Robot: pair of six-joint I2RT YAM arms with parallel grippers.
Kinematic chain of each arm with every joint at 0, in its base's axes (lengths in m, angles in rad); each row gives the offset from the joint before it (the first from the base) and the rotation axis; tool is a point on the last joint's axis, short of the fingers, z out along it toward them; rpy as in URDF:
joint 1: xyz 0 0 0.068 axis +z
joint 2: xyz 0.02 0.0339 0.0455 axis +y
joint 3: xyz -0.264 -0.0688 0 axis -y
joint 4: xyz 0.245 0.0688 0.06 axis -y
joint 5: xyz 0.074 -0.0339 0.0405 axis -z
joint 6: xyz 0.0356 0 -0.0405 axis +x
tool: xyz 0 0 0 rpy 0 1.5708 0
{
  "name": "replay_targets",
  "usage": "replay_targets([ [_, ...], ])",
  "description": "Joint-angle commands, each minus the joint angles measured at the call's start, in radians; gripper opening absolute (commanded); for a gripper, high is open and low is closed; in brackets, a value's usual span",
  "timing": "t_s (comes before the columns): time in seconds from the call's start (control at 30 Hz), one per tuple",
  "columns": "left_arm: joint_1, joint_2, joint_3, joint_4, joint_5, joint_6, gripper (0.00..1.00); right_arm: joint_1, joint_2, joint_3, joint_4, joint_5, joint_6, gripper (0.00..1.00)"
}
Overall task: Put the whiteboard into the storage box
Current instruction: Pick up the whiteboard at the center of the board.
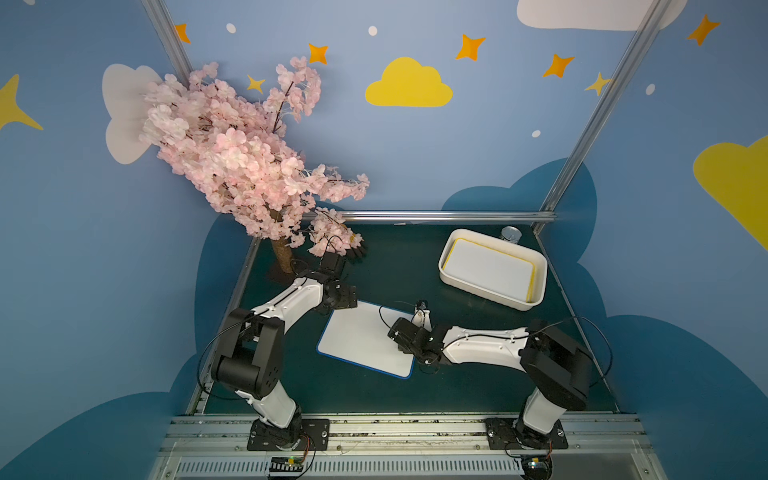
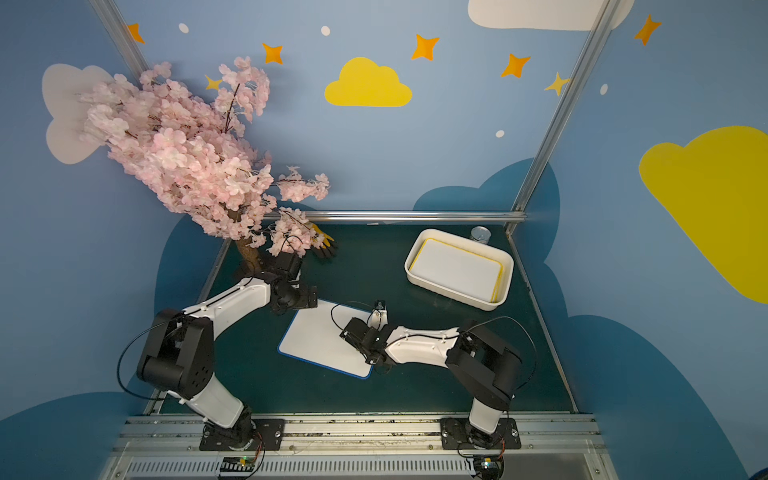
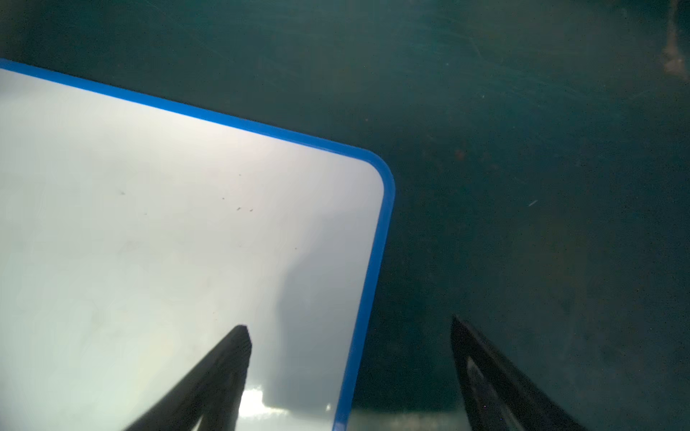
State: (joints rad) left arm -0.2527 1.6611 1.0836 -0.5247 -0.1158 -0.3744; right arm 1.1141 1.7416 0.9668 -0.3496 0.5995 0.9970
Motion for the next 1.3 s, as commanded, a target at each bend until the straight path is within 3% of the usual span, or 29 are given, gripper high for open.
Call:
replay_targets([
  [0.0, 0.019, 0.020, -0.021, 0.054, 0.039, -0.020, 1.00, 0.007, 0.016, 0.021, -0.060, 0.068, 0.045, 0.85],
  [0.67, 0.008, 0.128, -0.027, 0.067, 0.138, -0.055, 1.00, 0.004, 0.090, 0.024, 0.033, -0.001, 0.011, 0.86],
  [0.97, -0.094, 0.129, -0.031, 0.065, 0.218, -0.087, 1.00, -0.050, 0.102, 0.001, 0.183, -0.228, -0.027, 0.85],
  [1.27, -0.125, 0.117, -0.044, 0.081, 0.319, -0.143, 1.00, -0.181, 0.062, -0.045, 0.289, -0.457, 0.013, 0.85],
])
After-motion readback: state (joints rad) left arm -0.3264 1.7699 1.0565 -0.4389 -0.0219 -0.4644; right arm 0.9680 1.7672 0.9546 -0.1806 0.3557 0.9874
